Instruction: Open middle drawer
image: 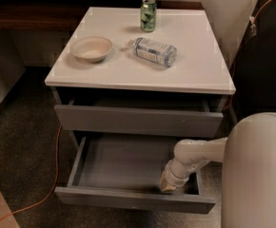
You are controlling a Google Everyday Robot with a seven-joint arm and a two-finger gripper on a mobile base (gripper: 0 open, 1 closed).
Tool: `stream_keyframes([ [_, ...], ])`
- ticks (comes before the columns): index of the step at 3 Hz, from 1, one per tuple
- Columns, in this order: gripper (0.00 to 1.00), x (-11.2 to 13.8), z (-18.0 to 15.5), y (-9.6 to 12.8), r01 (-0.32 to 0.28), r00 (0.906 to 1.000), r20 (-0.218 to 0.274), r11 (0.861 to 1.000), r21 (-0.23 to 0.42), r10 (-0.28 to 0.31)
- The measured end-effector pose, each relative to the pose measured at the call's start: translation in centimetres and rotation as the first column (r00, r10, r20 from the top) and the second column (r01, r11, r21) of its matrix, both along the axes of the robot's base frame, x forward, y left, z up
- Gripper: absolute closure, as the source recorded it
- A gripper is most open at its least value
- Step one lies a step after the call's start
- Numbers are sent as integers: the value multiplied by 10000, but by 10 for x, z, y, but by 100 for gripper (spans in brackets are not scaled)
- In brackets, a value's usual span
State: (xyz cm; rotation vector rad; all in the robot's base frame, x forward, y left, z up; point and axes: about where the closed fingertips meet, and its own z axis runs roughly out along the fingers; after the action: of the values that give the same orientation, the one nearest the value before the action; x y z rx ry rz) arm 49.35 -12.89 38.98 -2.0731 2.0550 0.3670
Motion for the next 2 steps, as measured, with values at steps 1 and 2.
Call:
stream_keyframes([
  [1, 100, -17, -2, -1, 135, 9999, -53, 9999, -23, -135],
  [2, 100, -42, -8, -3, 551, 9983, -191, 9984, -102, -553],
])
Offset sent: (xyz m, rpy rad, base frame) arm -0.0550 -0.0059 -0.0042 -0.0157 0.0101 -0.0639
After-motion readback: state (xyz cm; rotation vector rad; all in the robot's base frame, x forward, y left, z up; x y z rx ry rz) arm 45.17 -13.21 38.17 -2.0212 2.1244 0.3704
